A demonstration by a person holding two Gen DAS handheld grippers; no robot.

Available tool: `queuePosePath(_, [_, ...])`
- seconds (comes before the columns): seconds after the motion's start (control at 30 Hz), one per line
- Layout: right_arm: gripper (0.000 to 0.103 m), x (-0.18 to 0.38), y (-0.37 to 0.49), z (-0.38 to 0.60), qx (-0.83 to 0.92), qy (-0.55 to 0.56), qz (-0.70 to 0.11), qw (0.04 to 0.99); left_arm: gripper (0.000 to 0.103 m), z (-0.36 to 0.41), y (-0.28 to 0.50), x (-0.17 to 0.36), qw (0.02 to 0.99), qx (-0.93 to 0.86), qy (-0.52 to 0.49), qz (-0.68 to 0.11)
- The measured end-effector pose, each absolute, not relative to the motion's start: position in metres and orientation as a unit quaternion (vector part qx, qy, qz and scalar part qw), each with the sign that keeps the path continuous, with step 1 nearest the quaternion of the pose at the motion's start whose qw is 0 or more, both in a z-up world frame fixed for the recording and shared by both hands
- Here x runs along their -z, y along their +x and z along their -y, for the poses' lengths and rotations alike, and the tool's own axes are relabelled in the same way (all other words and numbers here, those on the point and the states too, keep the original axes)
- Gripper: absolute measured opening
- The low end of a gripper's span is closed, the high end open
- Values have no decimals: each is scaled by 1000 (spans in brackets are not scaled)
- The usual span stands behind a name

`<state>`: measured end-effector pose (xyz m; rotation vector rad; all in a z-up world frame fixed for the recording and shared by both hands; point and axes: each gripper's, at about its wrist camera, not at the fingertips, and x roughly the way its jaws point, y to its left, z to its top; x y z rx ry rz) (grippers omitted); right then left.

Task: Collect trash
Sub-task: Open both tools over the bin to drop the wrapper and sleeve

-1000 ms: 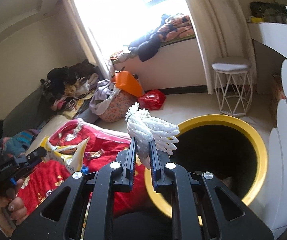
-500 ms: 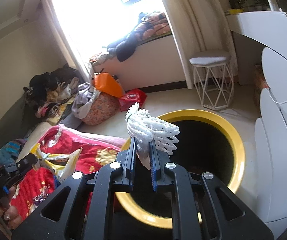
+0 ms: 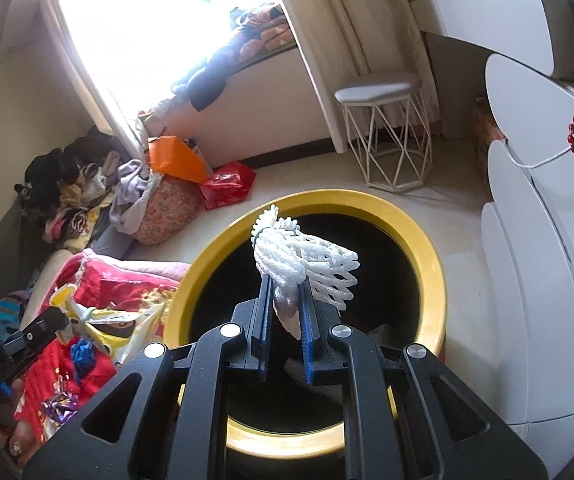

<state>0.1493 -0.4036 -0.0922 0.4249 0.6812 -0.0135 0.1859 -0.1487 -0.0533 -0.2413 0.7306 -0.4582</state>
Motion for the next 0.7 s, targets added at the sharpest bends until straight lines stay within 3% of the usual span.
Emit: queuePosePath(0.7, [15, 108, 157, 423, 10, 225, -352, 909, 11, 192, 217, 89, 889, 227, -81, -389])
